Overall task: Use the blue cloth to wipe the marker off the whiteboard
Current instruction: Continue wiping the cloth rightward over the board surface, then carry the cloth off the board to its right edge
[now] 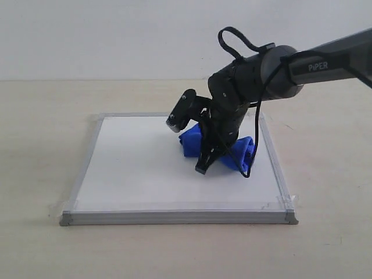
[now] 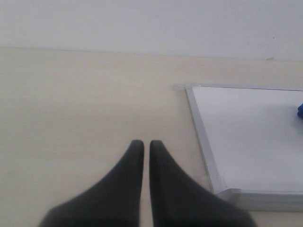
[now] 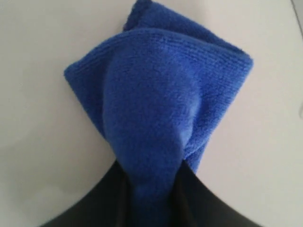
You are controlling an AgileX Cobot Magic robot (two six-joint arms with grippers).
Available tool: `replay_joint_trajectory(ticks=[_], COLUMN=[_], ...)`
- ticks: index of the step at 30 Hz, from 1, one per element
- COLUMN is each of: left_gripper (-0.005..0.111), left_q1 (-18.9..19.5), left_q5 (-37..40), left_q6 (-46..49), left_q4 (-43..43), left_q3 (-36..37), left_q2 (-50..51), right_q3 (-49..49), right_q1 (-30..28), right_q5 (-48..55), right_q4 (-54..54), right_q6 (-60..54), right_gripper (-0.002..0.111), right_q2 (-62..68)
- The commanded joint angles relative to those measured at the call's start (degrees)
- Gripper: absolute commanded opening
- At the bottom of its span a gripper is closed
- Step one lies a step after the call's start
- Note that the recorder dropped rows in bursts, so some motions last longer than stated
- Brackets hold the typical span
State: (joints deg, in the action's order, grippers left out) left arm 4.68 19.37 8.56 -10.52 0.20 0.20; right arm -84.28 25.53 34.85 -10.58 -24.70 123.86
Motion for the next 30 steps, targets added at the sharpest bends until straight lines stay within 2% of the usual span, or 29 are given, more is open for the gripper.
replay_joint_trajectory(ticks=[1,3,6,13,16,20,22,25,30], left_gripper=[0.004,0.004,0.004,0.004,0.004,0.004,0.004,0.004,0.004], left_q1=[-0.1,-0.1,-0.1,-0.1,-0.1,-0.1,-0.1,-0.1,-0.1], left_q5=[-0.55,-0.55,-0.55,-0.55,-0.55,-0.55,-0.55,-0.55,-0.55], left_q6=[0.06,0.06,0.06,0.06,0.06,0.06,0.06,0.06,0.06], left_q4=[-0.07,-0.07,-0.07,-0.07,-0.07,-0.07,-0.07,-0.07,-0.07], left_q3=[-0.2,-0.2,-0.2,-0.2,-0.2,-0.2,-0.2,-0.2,-0.2], left_q2=[-0.2,-0.2,-0.2,-0.2,-0.2,-0.2,-0.2,-0.2,-0.2], right_q3=[0.3,0.3,0.3,0.3,0.3,1.56,4.48,9.87,16.3], right_q1=[1.48,2.14,2.38,2.38,1.26,-4.47,-7.12,-11.06,-14.27], right_q5=[7.12,8.77,9.16,8.73,8.97,8.44,6.6,1.69,-5.23], right_q4=[14.39,21.61,25.3,24.05,15.71,0.13,-5.07,-6.66,-7.26], right_q6=[-16.69,-22.8,-25.09,-17.98,-6.59,19.46,28.42,40.34,47.71], right_gripper=[0.0,0.0,0.0,0.0,0.0,0.0,0.0,0.0,0.0], right_q2=[1.45,1.04,-1.43,-10.19,-12.9,-14.86,-16.2,-17.3,-17.42])
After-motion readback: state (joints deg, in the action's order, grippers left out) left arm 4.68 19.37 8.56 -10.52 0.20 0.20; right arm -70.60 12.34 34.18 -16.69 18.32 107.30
